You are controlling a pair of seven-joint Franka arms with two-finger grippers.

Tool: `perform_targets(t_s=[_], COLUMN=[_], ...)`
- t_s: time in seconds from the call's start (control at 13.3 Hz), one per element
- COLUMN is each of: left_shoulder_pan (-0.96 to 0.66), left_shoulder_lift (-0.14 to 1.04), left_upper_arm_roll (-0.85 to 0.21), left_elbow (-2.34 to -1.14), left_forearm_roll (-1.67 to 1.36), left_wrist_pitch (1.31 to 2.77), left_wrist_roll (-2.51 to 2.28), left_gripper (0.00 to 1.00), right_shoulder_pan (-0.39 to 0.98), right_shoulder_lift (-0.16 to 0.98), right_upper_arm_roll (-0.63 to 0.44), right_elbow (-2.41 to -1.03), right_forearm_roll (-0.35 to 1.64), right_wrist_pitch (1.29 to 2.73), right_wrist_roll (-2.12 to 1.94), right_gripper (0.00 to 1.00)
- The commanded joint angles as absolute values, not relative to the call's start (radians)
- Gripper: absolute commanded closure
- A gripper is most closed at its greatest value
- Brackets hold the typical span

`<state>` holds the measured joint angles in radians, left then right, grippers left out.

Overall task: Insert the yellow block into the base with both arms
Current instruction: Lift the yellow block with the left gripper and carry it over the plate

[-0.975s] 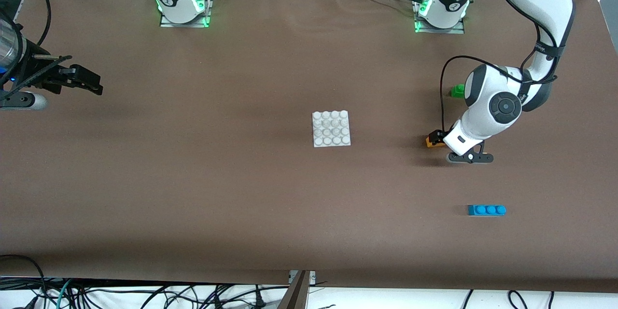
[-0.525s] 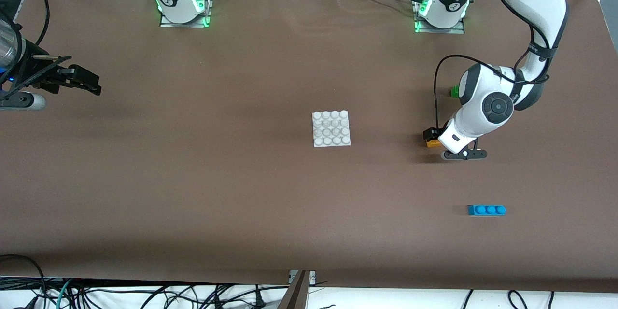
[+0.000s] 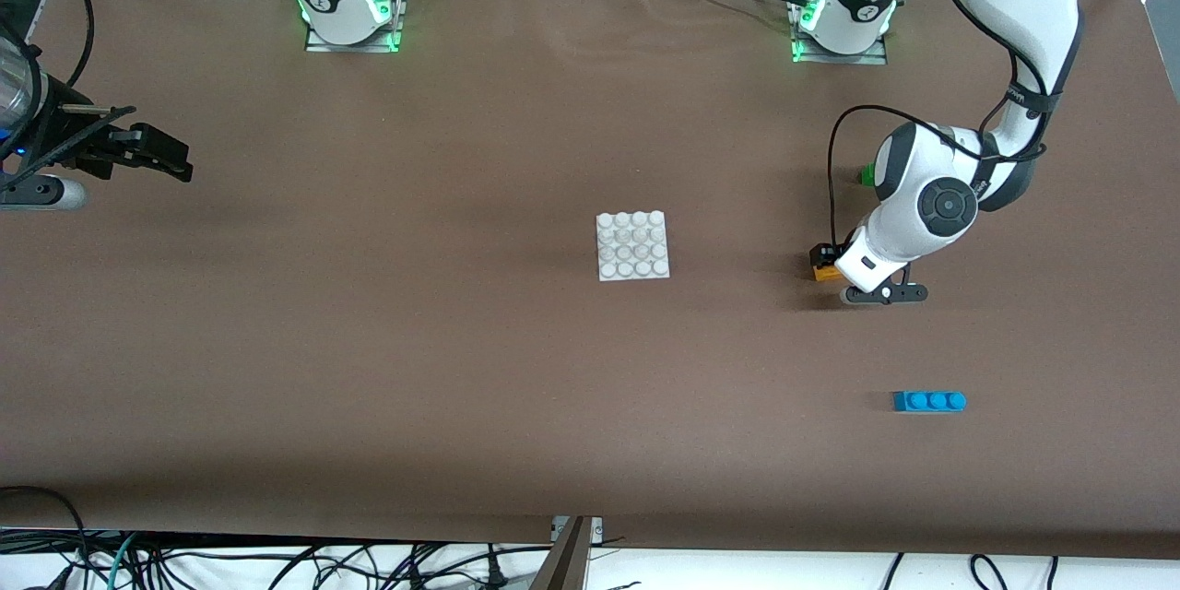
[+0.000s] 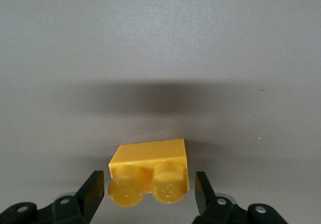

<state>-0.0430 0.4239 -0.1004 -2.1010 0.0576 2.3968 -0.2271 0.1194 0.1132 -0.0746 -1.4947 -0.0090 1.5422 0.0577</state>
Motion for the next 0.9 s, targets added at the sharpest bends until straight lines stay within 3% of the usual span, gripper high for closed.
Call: perform_targets(t_s=[0.0, 0.3, 0.6, 0.82], left_shoulder_pan=[-0.051, -0.049, -0.049, -0.051], left_shoulder_lift=[0.42, 0.413, 0.388, 0.385], left_upper_arm_roll=[-0.098, -0.107, -0.112, -0.118], left_elbow=[-2.105, -2.1, -2.053, -1.907], left_forearm_roll=[0.04, 0.035, 0.035, 0.034], left_wrist_pitch=[2.393, 2.384, 2.301, 2.11], left_wrist_roll=[-0.225, -0.229, -0.23, -0.229], left_gripper=[0.43, 0.61, 0.61, 0.6], right_shoulder_pan=[0.11, 0.11, 0.112, 0.12], right_shoulder_lift=[0.101, 0.098, 0.097, 0.097], right_upper_arm_roll=[-0.072, -0.072, -0.061, -0.041], right_elbow=[-1.488, -1.486, -1.486, -1.486], right_forearm_roll=[-0.021, -0.02, -0.015, -0.008], right_wrist_pitch=[1.529, 1.531, 1.531, 1.54], right_wrist_roll=[0.049, 0.051, 0.048, 0.057], right_gripper=[0.01, 0.01, 0.01, 0.01])
